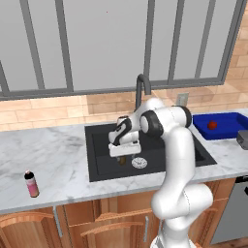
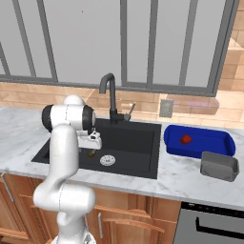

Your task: Pick up all produce items and place them in the sink. Turn on the sink faucet to wash them. Then turn the sink off and put them in the tray.

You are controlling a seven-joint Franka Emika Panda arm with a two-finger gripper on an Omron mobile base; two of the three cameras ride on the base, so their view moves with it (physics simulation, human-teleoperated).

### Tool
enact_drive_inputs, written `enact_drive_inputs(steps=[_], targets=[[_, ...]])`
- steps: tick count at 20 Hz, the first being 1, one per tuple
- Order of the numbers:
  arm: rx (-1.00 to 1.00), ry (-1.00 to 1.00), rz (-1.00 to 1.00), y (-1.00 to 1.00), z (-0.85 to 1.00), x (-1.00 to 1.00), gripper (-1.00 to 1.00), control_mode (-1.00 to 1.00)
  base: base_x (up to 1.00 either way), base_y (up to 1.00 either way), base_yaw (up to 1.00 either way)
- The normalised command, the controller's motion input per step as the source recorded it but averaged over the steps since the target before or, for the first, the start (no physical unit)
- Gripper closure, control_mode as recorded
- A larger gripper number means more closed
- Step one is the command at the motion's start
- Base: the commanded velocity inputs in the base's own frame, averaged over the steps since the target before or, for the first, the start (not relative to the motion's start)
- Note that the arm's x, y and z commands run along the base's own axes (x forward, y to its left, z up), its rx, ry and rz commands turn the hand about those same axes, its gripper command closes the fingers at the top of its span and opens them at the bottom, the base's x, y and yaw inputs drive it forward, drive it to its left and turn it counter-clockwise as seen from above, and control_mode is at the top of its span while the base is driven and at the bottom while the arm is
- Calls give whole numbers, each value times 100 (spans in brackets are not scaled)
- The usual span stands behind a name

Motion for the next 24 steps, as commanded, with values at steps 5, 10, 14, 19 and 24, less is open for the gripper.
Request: enact_drive_inputs(steps=[5,10,14,19,24], targets=[[0,-1,0,0,-27,5,-100,-100,0,0,0],[0,0,0,0,-21,9,-100,-100,0,0,0],[0,-2,0,0,-14,16,-100,-100,0,0,0],[0,-4,0,0,-9,23,-100,-100,0,0,0],[0,-2,0,1,-13,27,-100,-100,0,0,0]])
